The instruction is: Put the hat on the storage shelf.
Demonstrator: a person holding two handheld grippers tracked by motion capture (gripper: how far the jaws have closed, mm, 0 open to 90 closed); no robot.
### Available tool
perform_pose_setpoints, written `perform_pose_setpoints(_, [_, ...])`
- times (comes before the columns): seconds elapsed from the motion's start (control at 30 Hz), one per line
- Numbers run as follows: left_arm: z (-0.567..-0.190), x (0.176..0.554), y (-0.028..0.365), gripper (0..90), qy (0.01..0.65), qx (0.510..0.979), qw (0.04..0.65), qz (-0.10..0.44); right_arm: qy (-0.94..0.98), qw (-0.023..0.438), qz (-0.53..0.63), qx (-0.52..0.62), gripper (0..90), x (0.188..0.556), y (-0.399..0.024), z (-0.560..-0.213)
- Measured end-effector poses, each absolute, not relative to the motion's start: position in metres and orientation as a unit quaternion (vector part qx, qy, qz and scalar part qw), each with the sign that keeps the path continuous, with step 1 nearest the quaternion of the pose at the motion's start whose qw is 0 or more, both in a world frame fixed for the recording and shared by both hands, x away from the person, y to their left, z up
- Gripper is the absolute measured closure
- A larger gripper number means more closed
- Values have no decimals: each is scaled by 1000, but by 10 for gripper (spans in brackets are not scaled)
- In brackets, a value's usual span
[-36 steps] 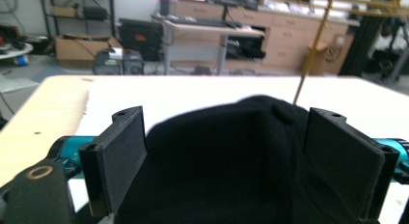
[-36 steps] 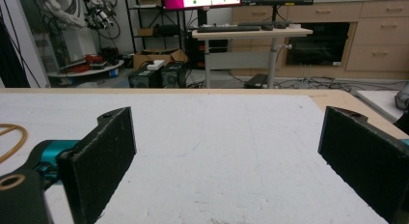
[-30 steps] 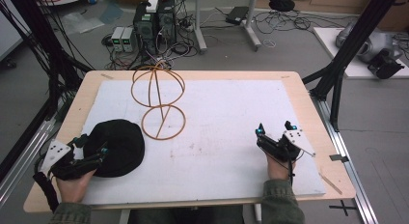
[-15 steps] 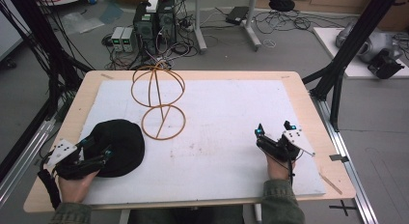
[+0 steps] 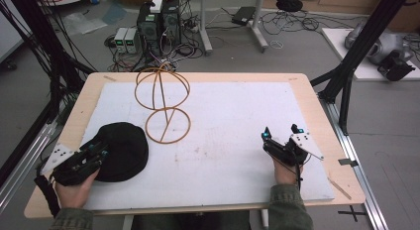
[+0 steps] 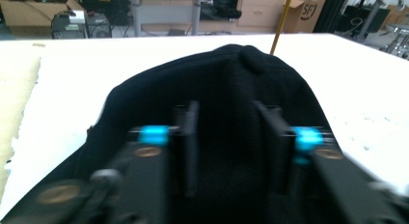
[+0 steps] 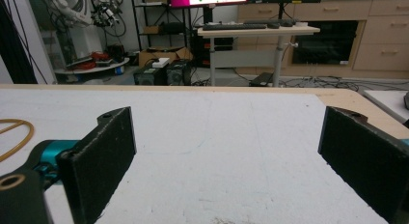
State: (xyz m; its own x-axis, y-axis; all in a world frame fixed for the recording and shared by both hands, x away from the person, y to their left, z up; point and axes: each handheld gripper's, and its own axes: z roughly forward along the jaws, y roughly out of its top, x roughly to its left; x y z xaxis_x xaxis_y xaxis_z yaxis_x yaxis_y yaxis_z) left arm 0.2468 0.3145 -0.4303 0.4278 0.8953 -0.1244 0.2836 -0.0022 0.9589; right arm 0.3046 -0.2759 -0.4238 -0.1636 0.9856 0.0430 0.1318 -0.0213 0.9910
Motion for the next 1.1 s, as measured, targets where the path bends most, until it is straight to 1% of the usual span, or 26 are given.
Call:
perform_pose_setpoints(0.03, [-430, 246, 313, 805, 451, 651, 541, 281, 563, 415, 514, 496, 51, 305, -276, -424])
perform_pose_setpoints(0.07, [-429, 246, 312, 853, 448, 655, 539, 284, 564, 415, 514, 496, 51, 305, -276, -424])
perform_pose_setpoints(0.1, [-428, 246, 311, 863, 443, 658, 536, 288, 563, 413, 515, 497, 51, 304, -275, -424])
perform_pose_setpoints(0.23, [-424, 244, 306, 870, 425, 666, 533, 304, 564, 414, 515, 496, 51, 305, -275, -424])
perform_pose_setpoints(0.53, [-420, 243, 303, 870, 414, 665, 539, 310, 565, 415, 514, 494, 51, 305, -275, -424])
perform_pose_setpoints(0.63, [-417, 242, 301, 870, 408, 658, 553, 309, 565, 416, 513, 494, 51, 305, -275, -424])
perform_pose_setpoints(0.83, [-408, 243, 298, 870, 400, 654, 560, 313, 564, 416, 515, 494, 51, 304, -276, -423])
perform_pose_setpoints(1.1, [-389, 239, 293, 869, 394, 626, 587, 330, 566, 417, 515, 491, 52, 304, -275, -423])
